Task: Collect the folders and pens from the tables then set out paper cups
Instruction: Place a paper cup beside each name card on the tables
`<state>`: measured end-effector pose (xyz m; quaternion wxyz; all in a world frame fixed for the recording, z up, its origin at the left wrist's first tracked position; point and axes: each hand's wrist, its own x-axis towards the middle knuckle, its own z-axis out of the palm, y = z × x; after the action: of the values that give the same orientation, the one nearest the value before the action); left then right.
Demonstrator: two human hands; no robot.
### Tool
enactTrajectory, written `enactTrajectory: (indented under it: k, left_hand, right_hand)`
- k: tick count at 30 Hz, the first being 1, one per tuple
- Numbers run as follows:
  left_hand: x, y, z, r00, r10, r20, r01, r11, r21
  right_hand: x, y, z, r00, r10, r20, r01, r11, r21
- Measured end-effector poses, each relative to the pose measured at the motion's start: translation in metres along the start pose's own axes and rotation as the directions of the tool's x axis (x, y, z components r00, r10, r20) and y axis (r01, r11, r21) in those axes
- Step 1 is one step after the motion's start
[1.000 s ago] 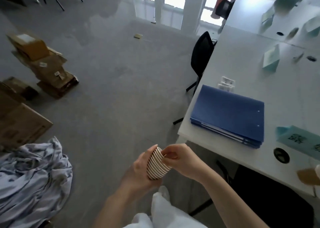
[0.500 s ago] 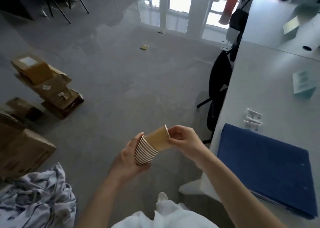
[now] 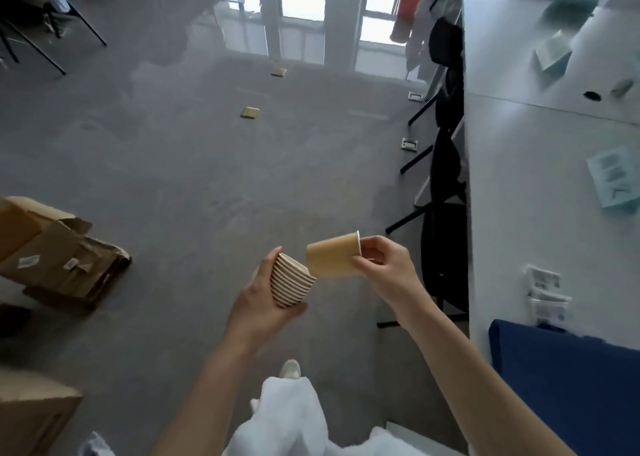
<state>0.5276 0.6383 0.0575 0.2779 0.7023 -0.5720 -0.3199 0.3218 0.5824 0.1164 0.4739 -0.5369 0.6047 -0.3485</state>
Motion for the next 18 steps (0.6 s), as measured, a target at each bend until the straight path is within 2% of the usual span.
enactTrajectory:
  k: [5, 11, 14, 18]
  left_hand:
    - [0.093, 0.009, -0.022, 0.993, 0.095, 0.075, -0.096, 0.995, 0.013]
    - [0.174, 0.036, 0.006, 0.958, 0.173, 0.228, -0.176, 0.984, -0.004]
    - [0.214, 0.059, 0.032, 0.946, 0.203, 0.251, -0.205, 0.979, -0.017]
    - [0.264, 0.110, 0.079, 0.912, 0.273, 0.307, -0.271, 0.961, -0.048]
  right_hand:
    - [0.052, -0.020, 0.015, 0.990, 0.005, -0.140, -0.005, 1.000, -0.002]
    - [0.091, -0.015, -0.012, 0.943, 0.082, -0.322, -0.079, 0.997, 0.025]
    - [0.115, -0.002, -0.045, 0.894, 0.146, -0.424, -0.130, 0.989, 0.065]
    - [0.158, 0.016, -0.106, 0.793, 0.185, -0.581, -0.165, 0.982, 0.088]
